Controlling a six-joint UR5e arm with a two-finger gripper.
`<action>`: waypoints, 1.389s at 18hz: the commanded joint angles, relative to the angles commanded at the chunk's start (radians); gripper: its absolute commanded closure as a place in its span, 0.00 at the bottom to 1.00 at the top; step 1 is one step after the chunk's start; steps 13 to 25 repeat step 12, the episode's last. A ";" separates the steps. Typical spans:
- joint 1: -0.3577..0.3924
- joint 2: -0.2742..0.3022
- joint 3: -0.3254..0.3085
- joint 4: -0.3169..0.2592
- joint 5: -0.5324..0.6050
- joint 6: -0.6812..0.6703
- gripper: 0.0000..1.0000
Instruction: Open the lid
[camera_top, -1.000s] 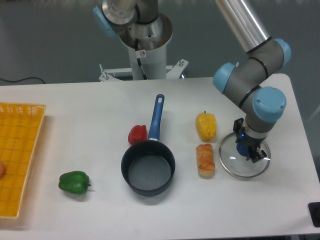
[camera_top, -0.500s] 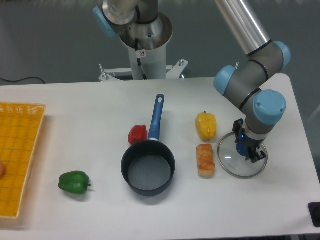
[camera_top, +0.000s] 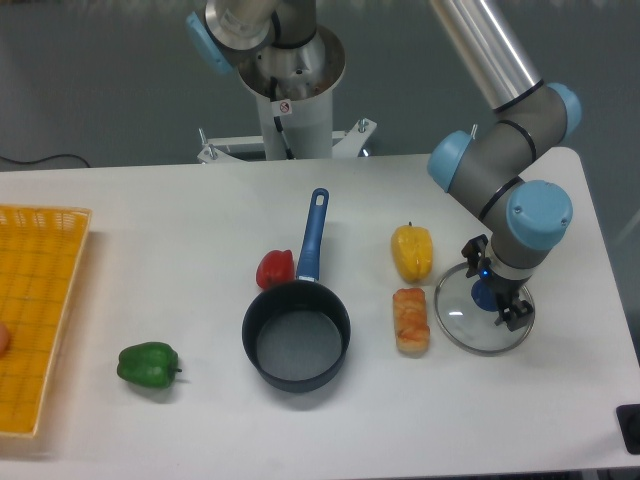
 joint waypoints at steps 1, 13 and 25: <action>0.000 0.003 0.000 -0.002 0.002 -0.002 0.00; -0.103 0.087 0.023 -0.003 -0.021 -0.058 0.00; -0.103 0.087 0.023 -0.003 -0.021 -0.058 0.00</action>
